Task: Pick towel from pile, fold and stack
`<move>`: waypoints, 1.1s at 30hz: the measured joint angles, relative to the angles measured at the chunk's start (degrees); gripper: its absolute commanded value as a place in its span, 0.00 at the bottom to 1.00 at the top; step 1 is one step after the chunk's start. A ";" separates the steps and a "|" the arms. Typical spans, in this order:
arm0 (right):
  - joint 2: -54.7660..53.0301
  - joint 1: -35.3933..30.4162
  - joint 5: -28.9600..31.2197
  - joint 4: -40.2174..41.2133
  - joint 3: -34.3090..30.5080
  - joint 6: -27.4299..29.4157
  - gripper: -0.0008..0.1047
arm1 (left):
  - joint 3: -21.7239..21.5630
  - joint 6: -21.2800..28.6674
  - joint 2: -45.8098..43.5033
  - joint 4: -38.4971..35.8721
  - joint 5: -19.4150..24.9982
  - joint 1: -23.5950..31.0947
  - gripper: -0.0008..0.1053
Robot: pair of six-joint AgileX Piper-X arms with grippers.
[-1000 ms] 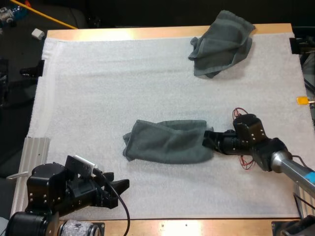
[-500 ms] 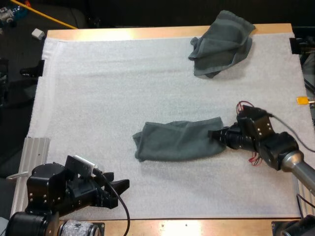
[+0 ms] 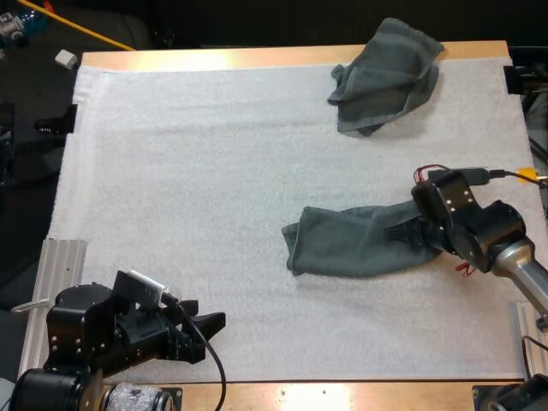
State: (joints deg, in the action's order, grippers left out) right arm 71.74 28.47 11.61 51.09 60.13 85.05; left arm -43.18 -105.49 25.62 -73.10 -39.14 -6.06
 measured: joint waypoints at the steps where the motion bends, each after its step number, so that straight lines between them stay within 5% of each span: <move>1: 0.26 0.05 0.62 1.74 0.47 0.00 0.01 | 0.00 0.00 0.00 0.00 0.00 0.00 0.53; 8: -0.47 0.51 3.55 2.52 0.23 0.47 0.01 | 0.00 0.00 0.00 0.00 0.00 0.00 0.53; 23: 12.79 11.36 -19.00 -14.05 0.23 -21.30 0.01 | 0.00 0.00 0.00 -0.17 -0.14 0.00 0.53; 33: 17.87 11.77 -22.81 -20.26 0.39 -25.93 0.01 | 0.00 0.00 0.00 -0.16 -0.14 0.00 0.53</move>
State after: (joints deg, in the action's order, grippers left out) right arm 89.60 40.24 -11.21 30.84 60.51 59.12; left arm -43.18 -105.49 25.62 -73.27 -39.28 -6.06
